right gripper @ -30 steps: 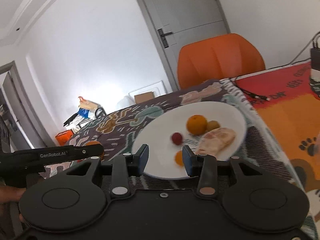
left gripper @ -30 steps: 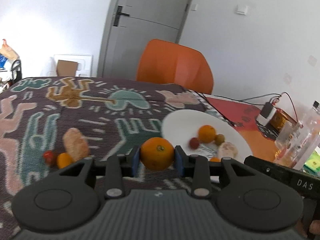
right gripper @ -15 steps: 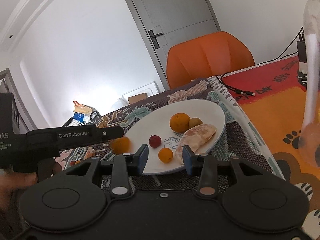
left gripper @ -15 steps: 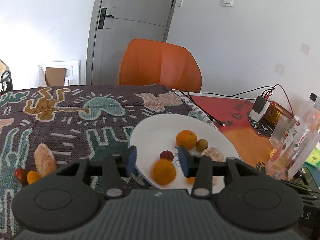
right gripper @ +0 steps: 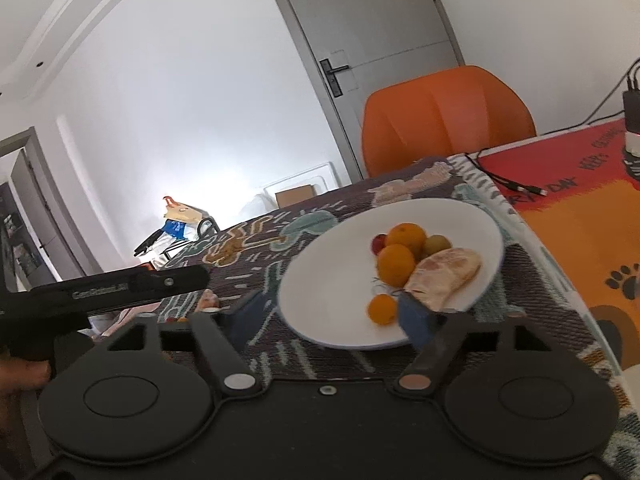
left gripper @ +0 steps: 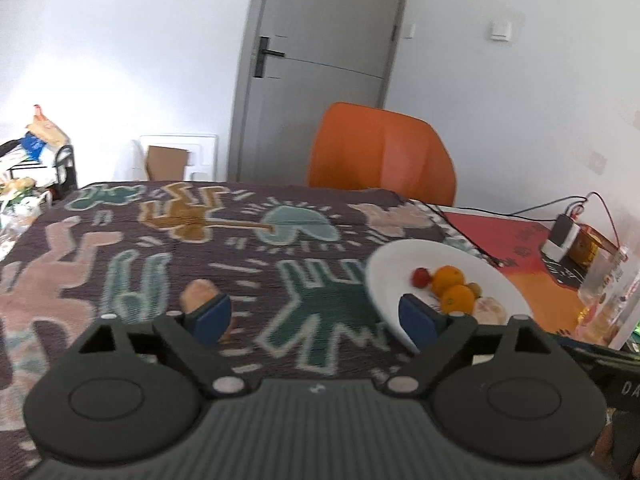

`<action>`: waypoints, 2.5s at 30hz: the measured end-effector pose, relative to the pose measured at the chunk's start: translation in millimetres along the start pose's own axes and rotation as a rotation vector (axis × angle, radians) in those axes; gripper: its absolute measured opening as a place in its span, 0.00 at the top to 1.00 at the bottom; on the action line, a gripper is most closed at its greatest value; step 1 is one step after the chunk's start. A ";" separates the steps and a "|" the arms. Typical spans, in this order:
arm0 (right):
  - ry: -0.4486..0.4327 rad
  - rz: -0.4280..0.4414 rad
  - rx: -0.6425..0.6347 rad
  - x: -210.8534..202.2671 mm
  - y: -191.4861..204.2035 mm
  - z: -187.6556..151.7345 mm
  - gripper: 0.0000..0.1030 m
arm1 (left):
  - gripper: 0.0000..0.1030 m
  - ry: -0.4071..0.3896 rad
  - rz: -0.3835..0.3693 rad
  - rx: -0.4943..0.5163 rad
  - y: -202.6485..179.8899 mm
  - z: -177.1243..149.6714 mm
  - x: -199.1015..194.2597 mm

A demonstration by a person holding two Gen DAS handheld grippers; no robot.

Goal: Organize fruits
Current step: 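Carry the orange in the left tool and red fruit in the right onto the white plate, opening both, then move both open tools back toward the remaining fruits on the rug, then grasp a yellow fruit with the right tool while the left grasps a red fruit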

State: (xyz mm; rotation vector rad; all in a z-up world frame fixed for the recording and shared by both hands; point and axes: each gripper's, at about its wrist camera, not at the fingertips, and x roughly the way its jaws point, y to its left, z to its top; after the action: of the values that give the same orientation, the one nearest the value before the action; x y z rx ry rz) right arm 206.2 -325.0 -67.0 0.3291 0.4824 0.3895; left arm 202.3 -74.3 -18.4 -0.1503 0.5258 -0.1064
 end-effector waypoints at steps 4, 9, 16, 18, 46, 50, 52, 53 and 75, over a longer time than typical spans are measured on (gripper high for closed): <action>-0.010 0.003 -0.020 1.2 11.5 -1.8 0.04 | 0.11 -0.004 0.043 -0.032 20.2 -5.5 -12.3; 0.000 0.015 -0.023 3.6 22.2 -3.4 0.00 | 0.10 -0.003 0.073 -0.056 43.0 -15.2 -26.8; 0.029 0.030 -0.070 9.0 40.8 -9.7 0.00 | 0.09 -0.010 0.089 -0.085 69.1 -26.7 -43.8; 0.035 0.034 -0.075 10.6 44.8 -11.3 0.00 | 0.07 -0.011 0.103 -0.076 75.3 -30.5 -48.4; 0.193 0.157 -0.247 58.7 134.9 -34.9 0.15 | 0.01 -0.053 0.164 -0.140 144.3 -47.3 -80.1; 0.221 0.176 -0.273 69.1 146.2 -38.7 0.22 | 0.01 -0.050 0.174 -0.155 154.0 -47.5 -80.5; 0.248 0.190 -0.276 75.1 150.6 -40.8 0.31 | 0.01 -0.032 0.182 -0.163 160.1 -47.4 -79.4; 0.261 0.197 -0.276 78.4 152.7 -41.9 0.37 | 0.01 -0.025 0.176 -0.166 163.2 -47.2 -79.2; 0.293 0.182 -0.263 113.0 161.2 -48.7 0.77 | 0.17 0.002 0.126 -0.101 169.2 -38.1 -52.7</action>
State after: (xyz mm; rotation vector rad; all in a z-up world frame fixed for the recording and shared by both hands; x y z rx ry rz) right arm 228.2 -124.5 -87.6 0.0596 0.6819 0.6764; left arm 148.3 95.1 -53.9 -0.2153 0.5415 0.0435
